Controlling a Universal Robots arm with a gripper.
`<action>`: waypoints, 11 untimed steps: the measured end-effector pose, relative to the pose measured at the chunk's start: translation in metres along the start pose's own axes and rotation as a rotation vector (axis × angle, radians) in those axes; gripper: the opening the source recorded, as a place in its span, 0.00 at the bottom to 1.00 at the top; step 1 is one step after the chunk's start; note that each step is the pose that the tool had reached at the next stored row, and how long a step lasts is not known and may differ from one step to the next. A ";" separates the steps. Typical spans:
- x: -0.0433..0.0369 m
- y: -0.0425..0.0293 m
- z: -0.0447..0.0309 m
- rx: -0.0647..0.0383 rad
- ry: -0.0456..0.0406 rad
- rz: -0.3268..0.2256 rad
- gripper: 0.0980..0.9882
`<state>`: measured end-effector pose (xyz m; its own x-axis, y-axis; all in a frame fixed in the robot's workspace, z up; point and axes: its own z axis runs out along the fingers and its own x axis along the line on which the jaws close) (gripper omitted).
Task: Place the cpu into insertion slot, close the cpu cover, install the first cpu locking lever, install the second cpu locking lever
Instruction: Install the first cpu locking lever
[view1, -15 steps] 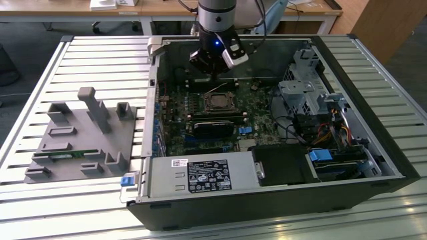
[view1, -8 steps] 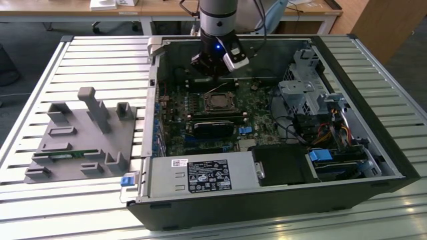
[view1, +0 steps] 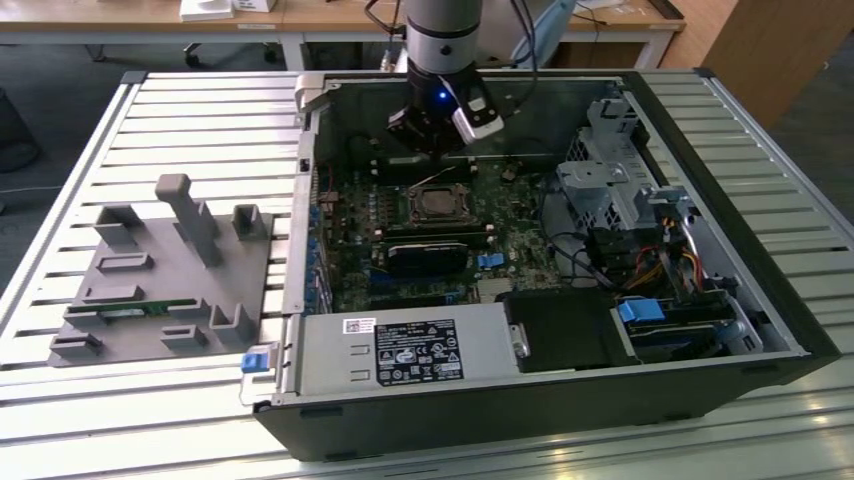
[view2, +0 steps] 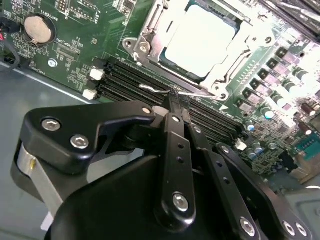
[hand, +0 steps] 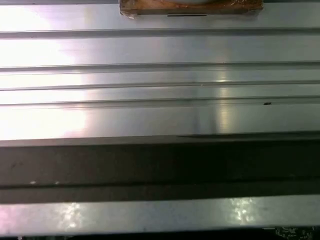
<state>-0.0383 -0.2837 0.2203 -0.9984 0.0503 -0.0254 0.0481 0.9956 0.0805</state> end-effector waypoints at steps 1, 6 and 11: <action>-0.0009 0.0001 0.0004 0.000 0.0001 0.000 0.01; -0.0050 0.0003 0.0011 0.000 0.0005 0.000 0.01; -0.0105 0.0005 0.0024 0.000 0.0021 0.000 0.01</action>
<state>-0.0278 -0.2836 0.2182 -0.9985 0.0503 -0.0233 0.0482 0.9956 0.0803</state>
